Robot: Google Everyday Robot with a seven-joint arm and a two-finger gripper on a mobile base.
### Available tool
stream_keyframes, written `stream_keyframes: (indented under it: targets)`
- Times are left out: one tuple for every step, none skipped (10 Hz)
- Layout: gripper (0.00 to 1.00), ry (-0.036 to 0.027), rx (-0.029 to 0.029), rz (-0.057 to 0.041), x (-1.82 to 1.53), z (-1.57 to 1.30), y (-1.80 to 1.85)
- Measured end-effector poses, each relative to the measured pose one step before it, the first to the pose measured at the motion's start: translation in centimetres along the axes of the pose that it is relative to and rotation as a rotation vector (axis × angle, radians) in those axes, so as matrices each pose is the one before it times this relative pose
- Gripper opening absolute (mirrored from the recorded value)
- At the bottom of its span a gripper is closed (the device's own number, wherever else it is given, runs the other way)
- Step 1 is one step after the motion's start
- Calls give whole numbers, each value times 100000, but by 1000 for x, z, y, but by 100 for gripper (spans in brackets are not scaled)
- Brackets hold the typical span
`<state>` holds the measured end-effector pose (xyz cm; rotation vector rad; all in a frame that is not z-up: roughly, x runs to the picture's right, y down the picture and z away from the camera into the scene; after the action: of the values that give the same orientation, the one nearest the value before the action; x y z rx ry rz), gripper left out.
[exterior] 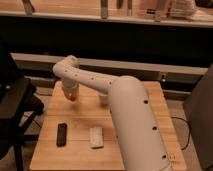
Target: Place the pepper in the ceramic cup
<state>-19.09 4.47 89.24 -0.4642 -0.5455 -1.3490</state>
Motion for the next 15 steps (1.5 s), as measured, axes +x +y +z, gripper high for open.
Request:
stream_keyframes:
  targets:
    - [4, 359, 493, 657, 816, -825, 666]
    - [4, 170, 191, 784, 595, -804, 1150]
    - [4, 142, 231, 687, 318, -747, 997]
    - [4, 333, 143, 1216, 405, -897, 1325]
    - [4, -266, 282, 669, -33, -232, 507]
    - [4, -110, 1133, 1350, -7, -156, 321]
    - [4, 180, 283, 1597, 271, -101, 1228]
    - [4, 303, 649, 1957, 455, -330, 1571]
    - [4, 247, 151, 949, 351, -226, 1281]
    - [4, 128, 284, 652, 182, -335, 714]
    - [4, 19, 234, 384, 34, -94, 262]
    - [4, 285, 172, 830, 52, -232, 90]
    - [4, 319, 155, 1431, 147, -244, 359]
    - [4, 231, 267, 1289, 147, -301, 398]
    - [4, 165, 39, 447, 115, -158, 261]
